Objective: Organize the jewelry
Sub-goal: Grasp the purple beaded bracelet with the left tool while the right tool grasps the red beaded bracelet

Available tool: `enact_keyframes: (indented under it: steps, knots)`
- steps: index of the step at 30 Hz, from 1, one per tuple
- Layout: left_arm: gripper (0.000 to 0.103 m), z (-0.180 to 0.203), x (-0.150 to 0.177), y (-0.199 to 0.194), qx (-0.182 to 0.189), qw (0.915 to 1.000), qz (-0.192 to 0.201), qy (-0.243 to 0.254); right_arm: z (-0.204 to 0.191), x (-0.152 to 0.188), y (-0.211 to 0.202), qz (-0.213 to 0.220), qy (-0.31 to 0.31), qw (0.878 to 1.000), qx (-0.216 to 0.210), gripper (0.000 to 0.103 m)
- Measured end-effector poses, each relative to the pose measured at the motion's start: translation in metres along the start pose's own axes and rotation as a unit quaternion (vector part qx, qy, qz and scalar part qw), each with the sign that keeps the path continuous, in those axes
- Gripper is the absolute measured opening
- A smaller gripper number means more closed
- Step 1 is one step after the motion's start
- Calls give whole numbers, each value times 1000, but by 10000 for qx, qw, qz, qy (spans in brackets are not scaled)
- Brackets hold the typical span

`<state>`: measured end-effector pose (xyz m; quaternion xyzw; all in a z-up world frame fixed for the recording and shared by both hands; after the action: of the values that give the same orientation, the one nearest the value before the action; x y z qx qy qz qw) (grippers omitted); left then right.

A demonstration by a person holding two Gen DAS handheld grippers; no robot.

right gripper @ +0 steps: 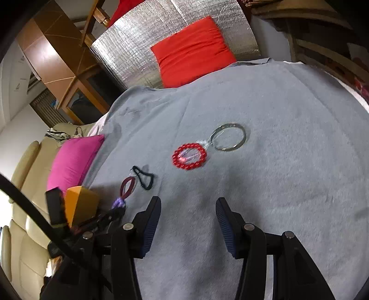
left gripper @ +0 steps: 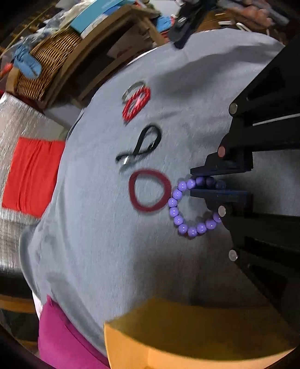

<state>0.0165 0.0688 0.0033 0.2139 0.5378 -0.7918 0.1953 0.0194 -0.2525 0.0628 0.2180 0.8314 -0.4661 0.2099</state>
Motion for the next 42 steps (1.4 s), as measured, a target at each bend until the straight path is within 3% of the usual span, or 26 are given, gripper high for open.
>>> enact_keyframes:
  steps: [7,13,19,21,22,23,25,34,42]
  knots:
    - [11,50,20,-7,337,9980,-269,463,28,-20,18,73,420,9991,-71,53]
    - [11,68,34,-9,328,9968,-400,611,17,-32,41,-48,327,9991,-278,53]
    - [13,67,31,-11,310,9963,-443,667,10,-39,77,-226,458,9985,176,51]
    - [18,68,30,-10,330,9961,-441,690,9,-39,86,-216,444,9982,331,46]
    - [19,69,31,-11,344,9958,-443,721,7,-39,90,-173,383,9982,429,38]
    - [20,70,31,-10,345,9956,-444,753,5,-39,92,-134,295,9981,526,22]
    - [20,71,32,-10,350,9953,-447,780,3,-38,96,-123,190,9979,605,11]
    - [12,69,33,-15,284,9962,-470,677,8,-31,66,-83,193,9991,381,11]
    - [12,78,45,-20,15,9964,-471,705,17,5,31,-565,346,9978,4,11]
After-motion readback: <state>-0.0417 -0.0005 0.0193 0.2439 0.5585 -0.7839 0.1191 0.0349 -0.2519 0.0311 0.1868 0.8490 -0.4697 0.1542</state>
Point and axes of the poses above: each gripper's, at about its wrist camera, not at the fingertips, and y roughly the way its jaws point, z to its right, x to its underside, the point moved 2 cm from there along y, roughly the way its jaws point, and after that the axes turned 1 degree about z, right-handed, at the moved point
